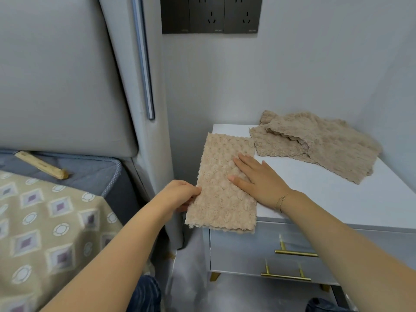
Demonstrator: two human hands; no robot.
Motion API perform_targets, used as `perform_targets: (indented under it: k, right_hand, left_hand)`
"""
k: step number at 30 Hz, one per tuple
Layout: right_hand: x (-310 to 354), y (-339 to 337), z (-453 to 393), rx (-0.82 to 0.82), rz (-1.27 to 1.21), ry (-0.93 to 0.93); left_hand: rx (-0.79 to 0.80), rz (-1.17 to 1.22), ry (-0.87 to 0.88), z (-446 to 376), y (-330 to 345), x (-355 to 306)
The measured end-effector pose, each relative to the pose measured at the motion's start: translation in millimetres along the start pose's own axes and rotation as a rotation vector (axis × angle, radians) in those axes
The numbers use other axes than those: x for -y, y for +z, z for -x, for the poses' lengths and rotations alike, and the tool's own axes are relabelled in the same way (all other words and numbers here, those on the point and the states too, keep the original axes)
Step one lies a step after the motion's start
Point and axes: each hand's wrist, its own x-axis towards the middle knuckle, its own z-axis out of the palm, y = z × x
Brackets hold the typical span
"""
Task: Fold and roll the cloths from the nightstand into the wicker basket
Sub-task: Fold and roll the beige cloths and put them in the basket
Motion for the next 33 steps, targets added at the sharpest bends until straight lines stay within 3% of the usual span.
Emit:
perform_targets:
  k: [3, 7, 11, 16, 18, 21, 24, 27, 33]
  right_hand:
    - [-4.5, -6.5, -7.4, 0.045, 0.055, -0.009]
    - [-10.1, -18.2, -20.1, 0.002, 0.173, 0.018]
    - [-10.8, -22.5, -15.9, -0.188, 0.136, -0.021]
    - [-5.3, -26.8, 30.7, -0.325, -0.103, -0.160]
    - [-7.6, -30.0, 52.7, -0.281, -0.127, -0.165]
    - [-10.4, -34.3, 77.5, -0.218, -0.159, -0.153]
    - [-10.9, -29.5, 94.0, -0.137, -0.115, -0.171]
    - [-14.1, -18.0, 99.6, -0.119, -0.021, -0.200]
    - [-18.0, -5.3, 94.1, -0.231, 0.010, -0.228]
  left_hand:
    - [0.077, 0.085, 0.000, -4.1, 2.8, 0.5]
    - [-0.200, -0.032, 0.212, 0.5, 8.5, -6.3]
    - [-0.204, -0.071, 0.330, 11.6, 20.2, -7.7]
    - [-0.459, -0.493, 0.671, 28.8, 15.1, 1.6]
    - [-0.390, -0.545, 0.795, 38.9, 11.8, 1.7]
    - [-0.069, -0.728, 0.851, 53.5, 13.3, 8.4]
    - [-0.086, -1.028, 0.862, 53.1, 17.5, 17.4]
    - [-0.184, -0.975, 0.892, 53.0, 18.8, 13.6]
    - [-0.185, -0.588, 1.026, 52.9, 17.5, 5.3]
